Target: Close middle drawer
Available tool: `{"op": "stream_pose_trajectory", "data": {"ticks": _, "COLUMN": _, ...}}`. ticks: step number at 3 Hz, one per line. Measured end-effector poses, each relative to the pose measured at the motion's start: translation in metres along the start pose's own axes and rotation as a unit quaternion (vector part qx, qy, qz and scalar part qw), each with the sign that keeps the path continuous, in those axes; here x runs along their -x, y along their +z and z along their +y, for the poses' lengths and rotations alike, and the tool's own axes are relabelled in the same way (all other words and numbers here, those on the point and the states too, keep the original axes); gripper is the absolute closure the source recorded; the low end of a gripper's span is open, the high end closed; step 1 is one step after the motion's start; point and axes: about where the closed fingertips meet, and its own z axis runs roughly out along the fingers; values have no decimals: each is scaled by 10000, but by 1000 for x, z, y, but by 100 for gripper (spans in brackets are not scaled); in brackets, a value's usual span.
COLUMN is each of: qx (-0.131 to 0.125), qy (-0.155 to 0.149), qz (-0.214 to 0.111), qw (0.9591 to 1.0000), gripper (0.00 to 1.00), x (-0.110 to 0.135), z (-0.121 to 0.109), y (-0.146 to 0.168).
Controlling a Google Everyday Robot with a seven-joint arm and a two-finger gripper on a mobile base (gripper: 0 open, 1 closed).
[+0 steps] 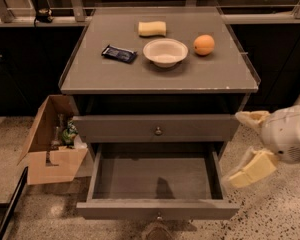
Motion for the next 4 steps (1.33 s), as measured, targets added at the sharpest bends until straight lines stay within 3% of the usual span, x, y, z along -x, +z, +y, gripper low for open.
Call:
{"op": "stream_pose_trajectory", "data": {"ticks": 1, "qx": -216, "qy": 271, "qz": -31, "qw": 9994, "gripper": 0, "x": -16, "z": 7, "y": 38}}
{"op": "stream_pose_trajectory", "data": {"ticks": 2, "qx": -218, "qy": 294, "qz": -67, "qw": 9993, "gripper": 0, "x": -18, "z": 7, "y": 41}}
{"op": "stream_pose_trajectory", "data": {"ticks": 3, "qx": -229, "qy": 412, "qz": -251, "qw": 9986, "gripper": 0, "x": -29, "z": 11, "y": 54}}
{"op": "stream_pose_trajectory", "data": {"ticks": 4, "qx": -222, "qy": 708, "qz": -695, "qw": 9948, "gripper": 0, "x": -57, "z": 14, "y": 79}}
